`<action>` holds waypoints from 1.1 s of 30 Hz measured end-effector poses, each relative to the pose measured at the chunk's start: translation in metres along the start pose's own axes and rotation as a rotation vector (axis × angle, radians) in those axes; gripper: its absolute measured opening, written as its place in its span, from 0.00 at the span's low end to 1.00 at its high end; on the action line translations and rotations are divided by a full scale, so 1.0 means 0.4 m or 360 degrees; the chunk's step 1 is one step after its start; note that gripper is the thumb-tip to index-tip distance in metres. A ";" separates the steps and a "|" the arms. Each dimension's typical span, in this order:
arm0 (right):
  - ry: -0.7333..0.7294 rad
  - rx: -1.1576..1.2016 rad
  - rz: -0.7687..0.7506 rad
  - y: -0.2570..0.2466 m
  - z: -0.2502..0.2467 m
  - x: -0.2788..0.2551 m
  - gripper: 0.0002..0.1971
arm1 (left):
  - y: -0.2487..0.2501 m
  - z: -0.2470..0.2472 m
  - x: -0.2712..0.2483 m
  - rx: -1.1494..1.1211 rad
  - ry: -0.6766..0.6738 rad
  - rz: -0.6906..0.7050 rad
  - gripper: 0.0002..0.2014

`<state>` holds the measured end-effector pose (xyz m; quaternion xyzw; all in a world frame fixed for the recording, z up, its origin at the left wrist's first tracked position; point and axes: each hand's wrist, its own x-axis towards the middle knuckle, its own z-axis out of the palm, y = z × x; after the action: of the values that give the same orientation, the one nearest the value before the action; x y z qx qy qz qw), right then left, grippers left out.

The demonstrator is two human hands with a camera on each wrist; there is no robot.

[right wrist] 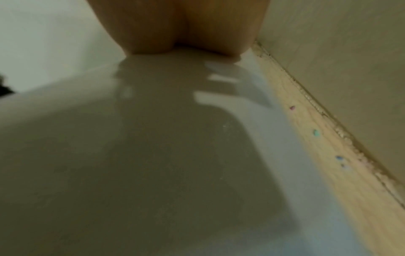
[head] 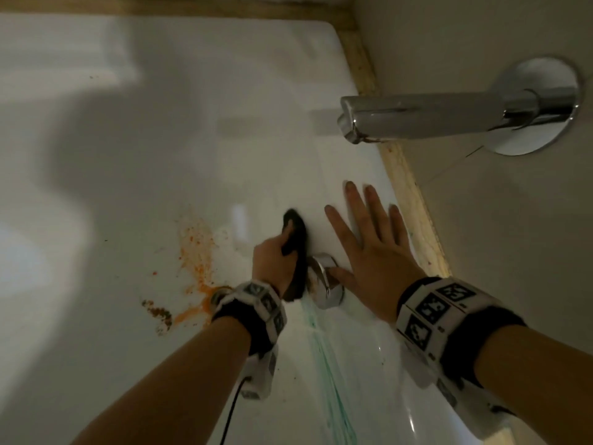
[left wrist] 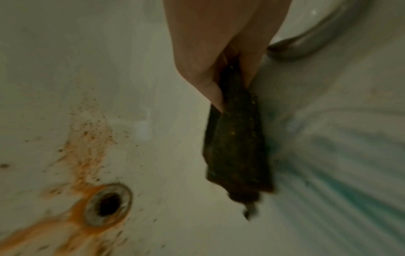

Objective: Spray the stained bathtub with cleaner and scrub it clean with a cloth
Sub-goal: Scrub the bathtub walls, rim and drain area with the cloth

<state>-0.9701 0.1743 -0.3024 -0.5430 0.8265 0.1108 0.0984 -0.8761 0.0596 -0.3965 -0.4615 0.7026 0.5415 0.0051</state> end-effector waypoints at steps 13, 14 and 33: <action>-0.0161 0.0077 0.0052 -0.010 -0.036 -0.004 0.42 | 0.052 -0.137 0.063 -0.0224 0.0241 0.0063 0.19; -0.0173 0.0074 0.0060 -0.008 -0.033 -0.004 0.42 | 0.085 -0.134 0.075 -0.0235 0.0196 0.0132 0.20; -0.0047 0.0072 0.0053 -0.011 -0.014 -0.007 0.42 | -0.217 0.050 -0.039 0.0657 -0.0545 -0.0150 0.15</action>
<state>-0.9653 0.1734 -0.2966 -0.5252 0.8361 0.1018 0.1210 -0.8203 0.0862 -0.4624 -0.3846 0.7648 0.4562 0.2428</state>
